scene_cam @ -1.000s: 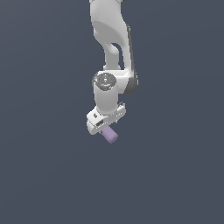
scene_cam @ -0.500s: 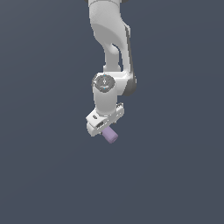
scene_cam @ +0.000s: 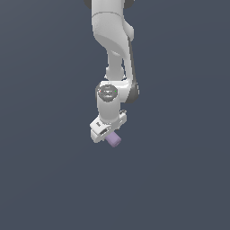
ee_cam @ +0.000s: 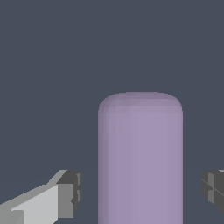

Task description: Pick up the object and move it to a goal position.

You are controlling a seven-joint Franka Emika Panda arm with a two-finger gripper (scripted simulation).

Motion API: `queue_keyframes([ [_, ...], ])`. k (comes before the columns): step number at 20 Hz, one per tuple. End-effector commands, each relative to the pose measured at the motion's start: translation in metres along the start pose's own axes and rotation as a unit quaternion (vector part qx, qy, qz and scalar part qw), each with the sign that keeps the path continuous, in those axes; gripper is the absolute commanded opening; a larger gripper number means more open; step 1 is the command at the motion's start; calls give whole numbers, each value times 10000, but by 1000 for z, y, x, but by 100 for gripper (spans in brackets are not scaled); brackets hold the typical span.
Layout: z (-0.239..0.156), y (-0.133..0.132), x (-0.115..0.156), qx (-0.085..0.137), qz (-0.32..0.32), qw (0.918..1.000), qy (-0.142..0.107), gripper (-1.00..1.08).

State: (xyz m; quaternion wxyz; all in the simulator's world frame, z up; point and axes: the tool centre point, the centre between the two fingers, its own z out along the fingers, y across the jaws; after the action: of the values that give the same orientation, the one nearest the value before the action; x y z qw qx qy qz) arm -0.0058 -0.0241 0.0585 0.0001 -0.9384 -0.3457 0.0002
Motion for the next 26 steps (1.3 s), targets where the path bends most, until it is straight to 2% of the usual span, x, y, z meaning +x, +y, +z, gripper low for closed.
queue_keyframes([
  [1, 11, 0, 0, -1, -6, 10000, 1, 100],
  [6, 19, 1, 0, -1, -6, 10000, 1, 100],
  [7, 19, 1, 0, -1, -6, 10000, 1, -100],
  [19, 17, 2, -1, -5, -4, 10000, 1, -100],
  [26, 2, 6, -20, -5, -4, 10000, 1, -100],
])
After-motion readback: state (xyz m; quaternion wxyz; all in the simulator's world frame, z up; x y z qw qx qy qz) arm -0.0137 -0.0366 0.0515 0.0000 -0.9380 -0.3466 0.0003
